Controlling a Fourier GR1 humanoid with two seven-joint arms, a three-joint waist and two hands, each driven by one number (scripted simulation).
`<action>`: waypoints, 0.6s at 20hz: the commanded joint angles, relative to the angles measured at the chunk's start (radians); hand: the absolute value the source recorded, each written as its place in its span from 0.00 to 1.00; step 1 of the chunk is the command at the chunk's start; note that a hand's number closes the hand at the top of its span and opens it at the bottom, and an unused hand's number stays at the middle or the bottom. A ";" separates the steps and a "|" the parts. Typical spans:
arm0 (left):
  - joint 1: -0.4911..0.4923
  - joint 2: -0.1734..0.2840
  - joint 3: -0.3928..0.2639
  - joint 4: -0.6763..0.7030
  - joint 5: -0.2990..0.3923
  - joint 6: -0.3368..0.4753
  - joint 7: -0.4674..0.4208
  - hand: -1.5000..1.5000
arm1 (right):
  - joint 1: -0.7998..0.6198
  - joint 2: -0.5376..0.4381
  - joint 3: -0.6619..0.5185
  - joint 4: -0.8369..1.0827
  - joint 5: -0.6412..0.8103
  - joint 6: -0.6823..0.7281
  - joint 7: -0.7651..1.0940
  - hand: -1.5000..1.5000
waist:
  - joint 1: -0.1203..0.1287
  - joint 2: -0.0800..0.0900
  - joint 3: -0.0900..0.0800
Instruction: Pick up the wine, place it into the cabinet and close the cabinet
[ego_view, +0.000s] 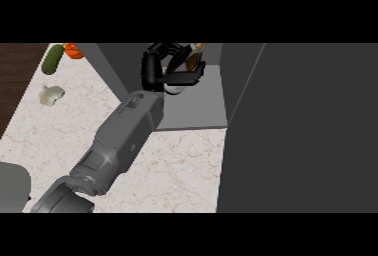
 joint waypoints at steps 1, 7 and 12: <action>-0.014 0.007 0.068 0.039 0.042 -0.041 -0.018 1.00 | -0.016 -0.008 -0.038 -0.051 -0.088 -0.004 0.036 0.00 | 0.001 0.002 0.000; -0.012 -0.004 0.111 0.067 0.088 -0.078 -0.058 1.00 | 0.000 0.010 0.017 -0.065 -0.042 -0.012 0.039 0.00 | -0.007 0.002 0.000; -0.060 0.012 0.127 0.102 0.074 -0.077 -0.026 1.00 | -0.020 0.014 0.028 -0.066 -0.025 -0.028 0.050 0.00 | -0.005 0.003 0.000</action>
